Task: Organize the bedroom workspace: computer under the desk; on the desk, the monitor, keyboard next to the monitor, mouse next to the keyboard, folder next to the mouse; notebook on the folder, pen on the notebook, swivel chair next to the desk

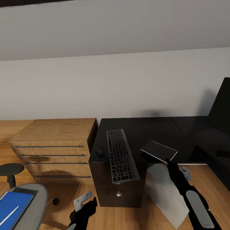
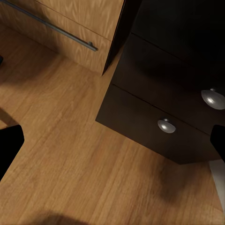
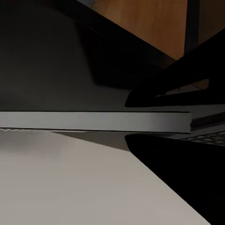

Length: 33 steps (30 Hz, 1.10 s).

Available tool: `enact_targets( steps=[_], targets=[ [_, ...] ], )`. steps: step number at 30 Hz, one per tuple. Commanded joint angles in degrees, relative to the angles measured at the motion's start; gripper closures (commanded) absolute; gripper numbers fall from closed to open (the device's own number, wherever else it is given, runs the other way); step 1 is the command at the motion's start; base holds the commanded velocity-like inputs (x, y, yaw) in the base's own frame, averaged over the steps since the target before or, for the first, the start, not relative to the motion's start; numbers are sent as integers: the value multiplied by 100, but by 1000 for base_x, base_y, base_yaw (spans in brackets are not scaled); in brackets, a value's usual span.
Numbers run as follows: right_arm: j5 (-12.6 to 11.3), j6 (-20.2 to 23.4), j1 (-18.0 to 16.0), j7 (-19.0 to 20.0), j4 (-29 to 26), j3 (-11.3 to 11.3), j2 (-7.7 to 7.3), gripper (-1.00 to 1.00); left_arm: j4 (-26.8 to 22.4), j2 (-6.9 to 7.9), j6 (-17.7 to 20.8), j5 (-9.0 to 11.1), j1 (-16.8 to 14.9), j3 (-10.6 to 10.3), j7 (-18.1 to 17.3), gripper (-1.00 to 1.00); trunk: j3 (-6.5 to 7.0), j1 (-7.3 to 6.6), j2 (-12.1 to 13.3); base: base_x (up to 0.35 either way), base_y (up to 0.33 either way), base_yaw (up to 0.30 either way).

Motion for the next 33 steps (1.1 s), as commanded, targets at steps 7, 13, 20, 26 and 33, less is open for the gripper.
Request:
enact_targets(
  steps=[7,13,20,26,33],
  targets=[
    [-55,46,-3,29,-8,-22,6,100,-8,6,20,21,-4,-10,42,-100,-5,0,-3,0,0,0],
    [-55,46,-6,26,-10,-22,6,100,-8,6,20,21,-3,-9,42,-100,-5,0,-3,0,0,0],
    [-55,46,-5,30,-4,-22,6,100,-8,6,20,21,-5,-10,42,-100,-5,0,-3,-16,0,0],
    [-55,46,-7,31,-5,-22,6,100,-8,6,16,21,-5,-9,42,-100,-5,0,-3,-39,0,0],
    [-55,46,-5,32,-8,-22,6,100,-8,6,12,21,-3,-10,42,-100,-5,0,-3,-4,0,0]
  ],
)
